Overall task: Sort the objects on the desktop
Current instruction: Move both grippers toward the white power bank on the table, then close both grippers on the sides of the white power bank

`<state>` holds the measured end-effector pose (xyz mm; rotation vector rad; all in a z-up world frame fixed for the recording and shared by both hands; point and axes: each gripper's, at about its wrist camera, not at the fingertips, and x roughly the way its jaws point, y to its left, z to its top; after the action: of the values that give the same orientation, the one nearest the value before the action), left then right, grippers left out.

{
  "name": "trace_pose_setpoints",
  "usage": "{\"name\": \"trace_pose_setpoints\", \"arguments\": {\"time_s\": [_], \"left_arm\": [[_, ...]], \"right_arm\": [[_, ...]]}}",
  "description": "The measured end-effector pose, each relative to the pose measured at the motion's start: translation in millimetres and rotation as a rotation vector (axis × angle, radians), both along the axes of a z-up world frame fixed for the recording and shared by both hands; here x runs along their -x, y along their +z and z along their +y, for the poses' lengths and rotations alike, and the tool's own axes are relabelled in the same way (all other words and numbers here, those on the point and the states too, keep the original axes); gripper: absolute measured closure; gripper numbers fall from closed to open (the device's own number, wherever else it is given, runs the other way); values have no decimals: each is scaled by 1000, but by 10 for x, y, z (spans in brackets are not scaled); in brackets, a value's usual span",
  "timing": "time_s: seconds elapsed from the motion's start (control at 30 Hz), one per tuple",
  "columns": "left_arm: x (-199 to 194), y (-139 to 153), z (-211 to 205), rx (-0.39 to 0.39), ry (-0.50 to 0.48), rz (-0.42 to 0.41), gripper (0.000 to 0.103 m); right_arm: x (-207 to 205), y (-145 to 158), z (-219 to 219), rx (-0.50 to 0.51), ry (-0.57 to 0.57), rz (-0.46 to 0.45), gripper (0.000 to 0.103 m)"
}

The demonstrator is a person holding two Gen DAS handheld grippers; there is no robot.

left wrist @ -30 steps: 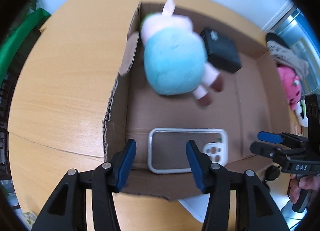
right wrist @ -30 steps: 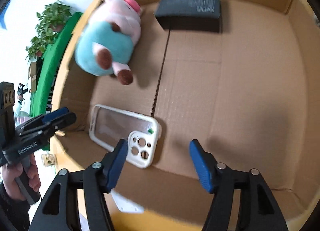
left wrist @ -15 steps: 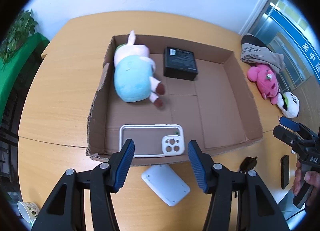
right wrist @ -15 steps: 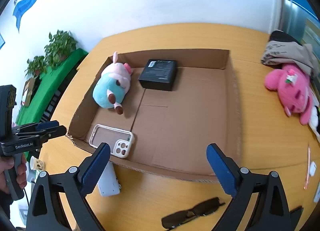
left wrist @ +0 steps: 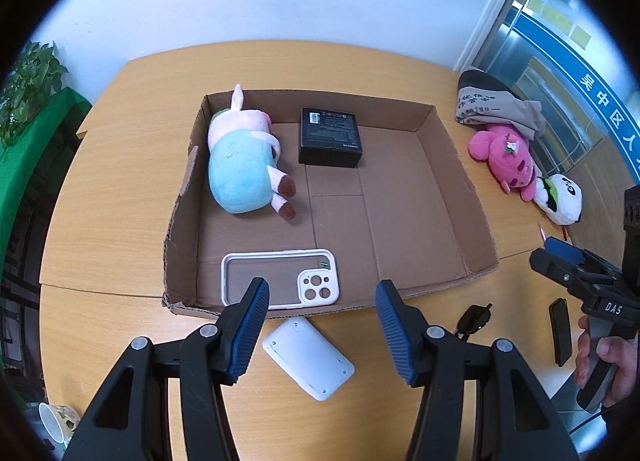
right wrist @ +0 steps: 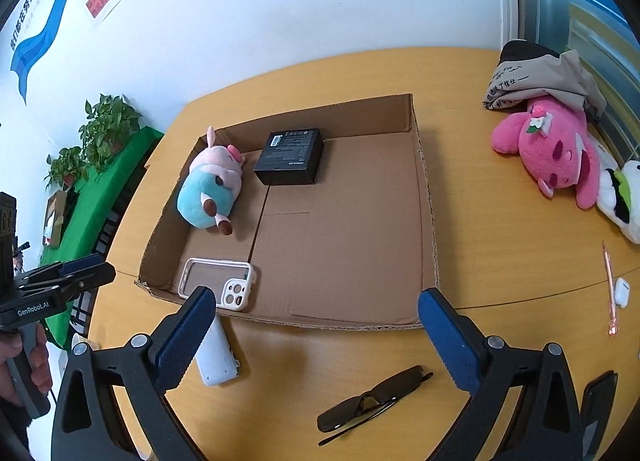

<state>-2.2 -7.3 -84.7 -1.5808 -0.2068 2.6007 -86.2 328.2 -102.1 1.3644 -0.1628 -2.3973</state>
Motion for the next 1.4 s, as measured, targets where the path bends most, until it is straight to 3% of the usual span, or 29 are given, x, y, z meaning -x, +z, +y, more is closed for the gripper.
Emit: {"name": "trace_pose_setpoints", "arguments": {"time_s": [0.23,0.33,0.47,0.63,0.93,1.2,1.3,1.37,1.4], "left_arm": [[-104,-219,-83,-38,18,-47,48],[-149,-404,-145,-72,31,-85,48],[-193,-698,-227,-118,38,-150,48],[-206,-1123,-385,-231,66,-234,48],[-82,-1719,-541,-376,90,-332,48],[-38,-1985,-465,-402,49,-371,50],[-78,-1983,-458,-427,46,-348,51],[-100,-1988,-455,-438,47,-342,53],[-101,-2000,-465,-443,52,-342,60]], "right_arm": [[-134,-111,-254,-19,99,1,0],[-295,-219,-496,-62,183,52,0],[-524,-552,-882,-66,302,26,0],[-764,-965,-1277,-88,420,-6,0],[-788,-1411,-1668,-118,472,-28,1],[-767,-1617,-1905,-148,483,-19,7],[-756,-1691,-1975,-155,498,-26,12],[-734,-1763,-1997,-165,496,-45,18],[-724,-1800,-1998,-171,492,-58,20]]}}
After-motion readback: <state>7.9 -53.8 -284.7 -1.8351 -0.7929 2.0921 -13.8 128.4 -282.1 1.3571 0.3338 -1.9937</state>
